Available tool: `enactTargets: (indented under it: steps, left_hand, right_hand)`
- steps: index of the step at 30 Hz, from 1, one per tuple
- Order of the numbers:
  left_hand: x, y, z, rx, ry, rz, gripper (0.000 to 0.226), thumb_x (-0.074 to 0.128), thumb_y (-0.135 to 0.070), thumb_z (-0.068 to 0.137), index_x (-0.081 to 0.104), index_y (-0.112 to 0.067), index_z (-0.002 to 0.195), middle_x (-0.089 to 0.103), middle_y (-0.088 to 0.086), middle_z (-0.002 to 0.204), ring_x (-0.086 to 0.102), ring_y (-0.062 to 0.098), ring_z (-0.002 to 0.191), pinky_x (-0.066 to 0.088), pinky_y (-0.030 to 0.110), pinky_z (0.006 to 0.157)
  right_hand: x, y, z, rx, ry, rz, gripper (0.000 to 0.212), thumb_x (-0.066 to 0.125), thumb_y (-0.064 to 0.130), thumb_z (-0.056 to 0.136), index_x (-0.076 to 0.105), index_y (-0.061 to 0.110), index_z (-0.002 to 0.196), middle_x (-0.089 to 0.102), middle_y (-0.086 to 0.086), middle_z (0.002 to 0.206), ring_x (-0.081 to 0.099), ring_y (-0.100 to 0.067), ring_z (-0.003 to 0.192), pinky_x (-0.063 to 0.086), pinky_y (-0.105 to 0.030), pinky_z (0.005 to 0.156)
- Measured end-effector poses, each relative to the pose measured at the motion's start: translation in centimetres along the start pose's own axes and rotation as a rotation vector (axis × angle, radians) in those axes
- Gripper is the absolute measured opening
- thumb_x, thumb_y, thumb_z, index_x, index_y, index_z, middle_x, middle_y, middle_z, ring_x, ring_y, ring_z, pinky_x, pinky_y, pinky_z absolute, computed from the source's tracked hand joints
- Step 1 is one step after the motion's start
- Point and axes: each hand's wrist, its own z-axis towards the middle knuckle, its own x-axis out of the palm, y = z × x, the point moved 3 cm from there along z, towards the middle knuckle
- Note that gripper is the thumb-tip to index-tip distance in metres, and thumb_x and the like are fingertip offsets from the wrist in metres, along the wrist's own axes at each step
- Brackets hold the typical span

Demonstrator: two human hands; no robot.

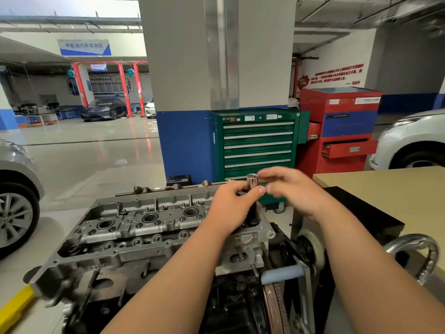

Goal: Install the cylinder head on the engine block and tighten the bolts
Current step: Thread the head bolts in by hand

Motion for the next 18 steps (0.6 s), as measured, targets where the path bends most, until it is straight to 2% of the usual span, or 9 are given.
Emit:
enactTargets:
  steps: [1,3,5,6,9,11,13,15,18]
  left_hand:
    - [0.0,0.1,-0.1,-0.008,0.032,0.058,0.017,0.067,-0.034,0.089,0.068,-0.026,0.074,0.058,-0.013,0.066,0.052,0.001,0.065,0.042,0.019,0.064]
    - [-0.2,0.5,-0.2,-0.019,0.112,0.317,0.02,0.065,-0.041,0.088,0.066,-0.024,0.078,0.061,-0.008,0.078,0.052,0.013,0.085,0.043,0.029,0.079]
    - [-0.7,1.1,-0.3,-0.042,0.154,0.566,0.025,0.063,-0.05,0.085,0.066,-0.026,0.085,0.061,-0.005,0.091,0.043,0.023,0.101,0.039,0.037,0.092]
    - [-0.9,1.4,-0.4,-0.064,0.141,0.599,0.029,0.063,-0.053,0.084,0.068,-0.025,0.093,0.061,-0.003,0.098,0.039,0.024,0.106,0.038,0.039,0.095]
    - [-1.0,1.4,-0.7,-0.07,0.092,0.599,0.039,0.066,-0.053,0.079,0.068,-0.026,0.107,0.061,-0.002,0.108,0.039,0.024,0.11,0.04,0.039,0.095]
    - [-0.7,1.3,-0.8,-0.053,0.105,0.614,0.034,0.068,-0.051,0.078,0.069,-0.025,0.099,0.064,-0.002,0.102,0.043,0.025,0.108,0.041,0.038,0.093]
    - [-0.8,1.3,-0.7,-0.062,0.121,0.569,0.028,0.068,-0.05,0.079,0.07,-0.023,0.087,0.066,-0.001,0.088,0.05,0.027,0.102,0.044,0.04,0.091]
    - [-0.9,1.4,-0.5,-0.081,0.147,0.526,0.025,0.067,-0.048,0.082,0.07,-0.024,0.079,0.062,-0.002,0.078,0.055,0.03,0.096,0.046,0.043,0.089]
    - [-0.9,1.4,-0.4,-0.073,0.177,0.541,0.025,0.063,-0.049,0.086,0.071,-0.026,0.081,0.061,-0.004,0.081,0.053,0.03,0.1,0.043,0.043,0.092]
  right_hand:
    - [-0.2,0.5,0.4,-0.022,-0.035,0.107,0.024,0.055,0.014,0.093,0.065,0.034,0.101,0.071,0.013,0.102,0.063,0.002,0.093,0.046,-0.018,0.079]
    - [1.2,1.9,1.3,-0.08,-0.056,0.166,0.017,0.051,0.023,0.097,0.065,0.03,0.101,0.072,0.012,0.098,0.066,-0.005,0.094,0.049,-0.026,0.085]
    - [3.8,2.8,2.1,-0.103,-0.081,0.188,0.019,0.052,0.027,0.096,0.067,0.024,0.087,0.07,0.009,0.073,0.064,-0.008,0.068,0.05,-0.028,0.072]
    - [4.8,3.0,2.4,-0.095,-0.12,0.212,0.024,0.052,0.03,0.096,0.066,0.02,0.078,0.061,0.006,0.058,0.056,-0.011,0.054,0.046,-0.03,0.061]
    - [5.3,2.5,3.3,0.01,-0.168,0.424,0.041,0.048,0.036,0.097,0.054,0.015,0.063,0.032,0.004,0.041,0.028,-0.013,0.037,0.028,-0.025,0.044]
    - [4.9,2.3,3.7,0.08,0.006,0.662,0.047,0.046,0.037,0.098,0.052,0.015,0.056,0.025,0.003,0.039,0.022,-0.012,0.032,0.024,-0.02,0.04]
    - [4.9,2.7,3.9,0.127,0.221,0.773,0.044,0.047,0.036,0.092,0.051,0.016,0.054,0.026,0.004,0.038,0.021,-0.01,0.029,0.024,-0.018,0.038]
    - [5.1,2.7,4.0,0.107,0.262,0.684,0.037,0.047,0.029,0.093,0.052,0.013,0.06,0.03,0.003,0.04,0.026,-0.01,0.031,0.028,-0.02,0.039]
    - [4.5,2.7,3.8,0.043,0.132,0.511,0.031,0.047,0.02,0.098,0.053,0.008,0.071,0.037,0.002,0.045,0.034,-0.013,0.038,0.035,-0.025,0.045]
